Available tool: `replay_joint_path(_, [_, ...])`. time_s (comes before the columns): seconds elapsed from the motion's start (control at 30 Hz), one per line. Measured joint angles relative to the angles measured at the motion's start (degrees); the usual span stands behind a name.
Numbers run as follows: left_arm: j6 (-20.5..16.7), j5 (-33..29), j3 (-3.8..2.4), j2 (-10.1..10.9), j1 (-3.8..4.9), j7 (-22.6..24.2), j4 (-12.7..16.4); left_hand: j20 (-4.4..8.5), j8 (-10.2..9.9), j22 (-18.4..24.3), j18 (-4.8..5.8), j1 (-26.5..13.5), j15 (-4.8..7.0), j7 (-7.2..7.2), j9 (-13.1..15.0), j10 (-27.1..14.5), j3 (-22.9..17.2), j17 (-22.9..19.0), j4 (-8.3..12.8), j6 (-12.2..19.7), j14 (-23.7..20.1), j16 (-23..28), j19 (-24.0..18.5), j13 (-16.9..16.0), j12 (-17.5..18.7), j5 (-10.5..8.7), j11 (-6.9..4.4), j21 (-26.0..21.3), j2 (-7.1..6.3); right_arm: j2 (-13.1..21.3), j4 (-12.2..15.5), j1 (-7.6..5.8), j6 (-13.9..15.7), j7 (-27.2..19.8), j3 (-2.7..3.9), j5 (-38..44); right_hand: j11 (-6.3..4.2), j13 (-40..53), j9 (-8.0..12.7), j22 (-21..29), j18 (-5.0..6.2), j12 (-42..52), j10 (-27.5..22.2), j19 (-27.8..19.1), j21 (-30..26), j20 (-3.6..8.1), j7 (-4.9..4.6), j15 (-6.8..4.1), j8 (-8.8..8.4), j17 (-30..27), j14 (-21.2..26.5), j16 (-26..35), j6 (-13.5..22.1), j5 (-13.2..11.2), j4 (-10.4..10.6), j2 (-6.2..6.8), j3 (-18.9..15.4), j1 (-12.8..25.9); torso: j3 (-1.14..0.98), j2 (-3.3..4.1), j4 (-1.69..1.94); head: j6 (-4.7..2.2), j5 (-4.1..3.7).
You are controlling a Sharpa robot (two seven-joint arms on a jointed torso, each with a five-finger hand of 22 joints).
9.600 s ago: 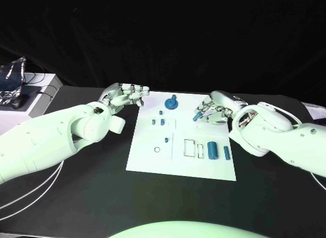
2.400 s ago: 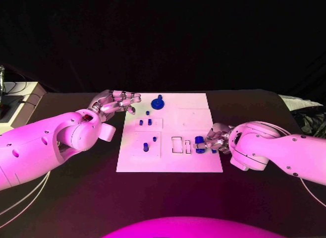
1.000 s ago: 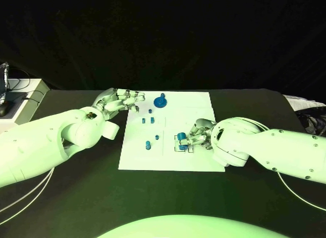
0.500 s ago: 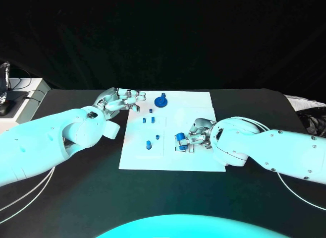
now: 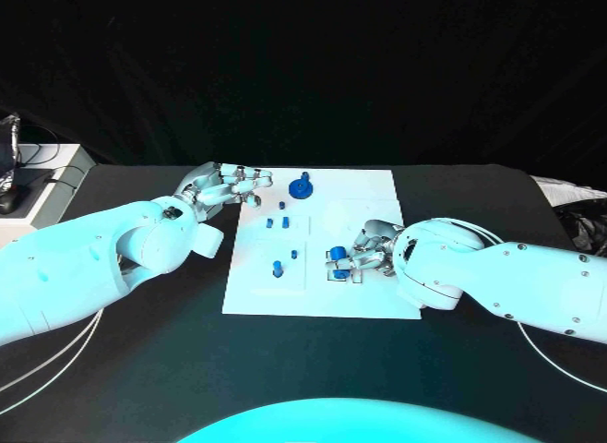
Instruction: Assemble the parts on the task board
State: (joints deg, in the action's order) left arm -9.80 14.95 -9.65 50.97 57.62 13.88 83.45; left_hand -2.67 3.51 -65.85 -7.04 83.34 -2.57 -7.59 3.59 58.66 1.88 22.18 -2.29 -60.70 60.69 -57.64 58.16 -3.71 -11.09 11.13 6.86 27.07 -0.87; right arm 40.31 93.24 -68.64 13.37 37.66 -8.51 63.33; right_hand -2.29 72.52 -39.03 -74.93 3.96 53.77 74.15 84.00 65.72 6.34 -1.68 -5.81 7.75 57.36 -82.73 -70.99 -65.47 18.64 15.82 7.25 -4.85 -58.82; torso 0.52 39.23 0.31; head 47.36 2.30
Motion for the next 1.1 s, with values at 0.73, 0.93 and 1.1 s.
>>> replay_joint_path(0.73, [0.0,0.0,0.0,0.2,0.0,-0.1,0.1,0.0,0.0,-0.1,0.01,0.0,-0.2,0.0,0.0,-0.2,0.0,-0.1,0.0,0.0,-0.2,0.0,0.0,0.0,0.0,0.0,0.21,-0.2,0.0,1.3,0.9,0.15,2.3,-0.5,-0.06,0.6,-0.05,-0.2,0.0,0.0,0.0,0.0,0.0,0.0,0.0,0.0,-0.15,0.0,-0.01,0.2,0.0,0.0,0.1,-4.2,0.6,1.72,-0.1,3.2,-0.04,0.0,0.0,0.28,0.22])
replay_joint_path(0.93, [0.0,0.0,0.0,0.3,0.0,-0.1,0.1,0.0,0.0,-0.1,0.0,0.0,-0.2,0.0,0.0,-0.2,0.0,-0.1,0.0,0.0,-0.2,0.0,0.0,0.0,0.0,0.0,0.21,-0.2,0.0,2.8,1.8,0.21,2.9,-1.7,-0.07,0.8,-0.05,-0.2,-0.1,0.0,0.0,0.0,0.0,0.0,0.2,0.0,-0.36,0.0,0.25,0.3,0.0,0.0,-0.1,-3.3,-5.5,-2.64,-0.7,-2.4,-0.04,0.01,-0.01,0.28,0.22])
replay_joint_path(1.1, [0.0,0.0,0.0,0.3,0.0,-0.1,0.1,0.0,0.0,-0.1,0.01,0.0,-0.2,0.0,0.0,-0.2,0.0,-0.1,0.0,0.0,-0.2,0.0,0.0,0.0,0.0,0.0,0.21,-0.2,0.0,3.8,2.8,0.38,3.0,-3.0,-0.07,0.8,0.13,0.1,-0.4,0.0,0.0,0.4,0.1,0.0,0.4,0.0,-0.35,0.0,0.66,0.4,0.0,0.0,-0.1,-7.8,-8.3,-1.07,3.1,-5.4,-0.04,0.01,-0.03,0.32,0.25])
